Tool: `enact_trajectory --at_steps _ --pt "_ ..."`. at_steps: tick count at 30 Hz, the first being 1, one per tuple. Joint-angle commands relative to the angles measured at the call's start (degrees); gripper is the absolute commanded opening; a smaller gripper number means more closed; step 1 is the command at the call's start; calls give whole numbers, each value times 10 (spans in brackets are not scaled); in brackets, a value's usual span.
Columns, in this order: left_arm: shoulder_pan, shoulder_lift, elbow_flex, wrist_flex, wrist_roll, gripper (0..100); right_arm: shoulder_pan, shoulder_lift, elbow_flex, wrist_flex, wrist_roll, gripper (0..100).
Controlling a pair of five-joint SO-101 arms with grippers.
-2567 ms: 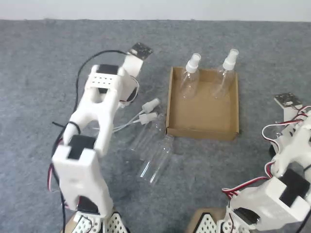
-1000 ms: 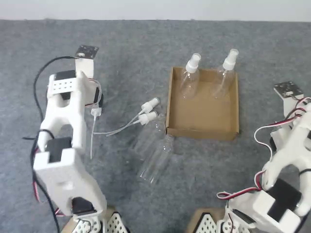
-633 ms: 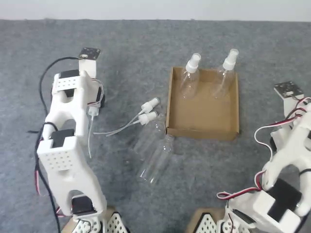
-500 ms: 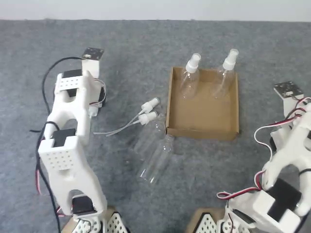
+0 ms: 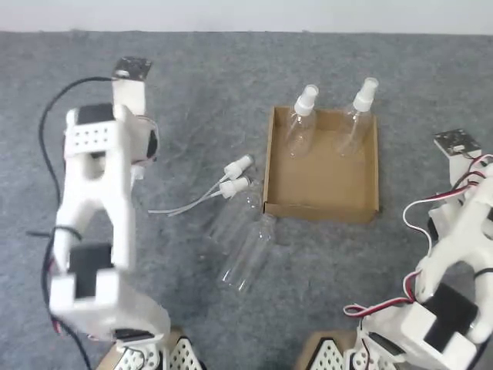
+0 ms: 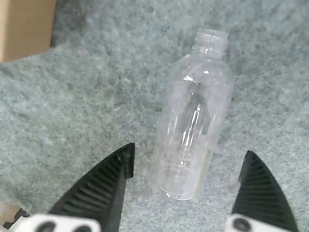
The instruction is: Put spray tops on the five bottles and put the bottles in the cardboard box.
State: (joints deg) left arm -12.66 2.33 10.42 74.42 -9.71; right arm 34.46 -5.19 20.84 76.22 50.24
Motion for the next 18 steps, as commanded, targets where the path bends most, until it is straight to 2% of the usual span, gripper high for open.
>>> enact_trajectory --at_steps 1,9,15,18 --pt "40 -177 101 -33 33 9 -7 -33 -12 5 -4 292" --pt "117 -445 299 -90 40 10 -4 -36 15 3 -3 291" --pt "142 -498 422 -165 40 11 29 -38 15 0 -5 290" --pt "144 -503 436 -187 41 12 40 -37 17 0 -3 289"
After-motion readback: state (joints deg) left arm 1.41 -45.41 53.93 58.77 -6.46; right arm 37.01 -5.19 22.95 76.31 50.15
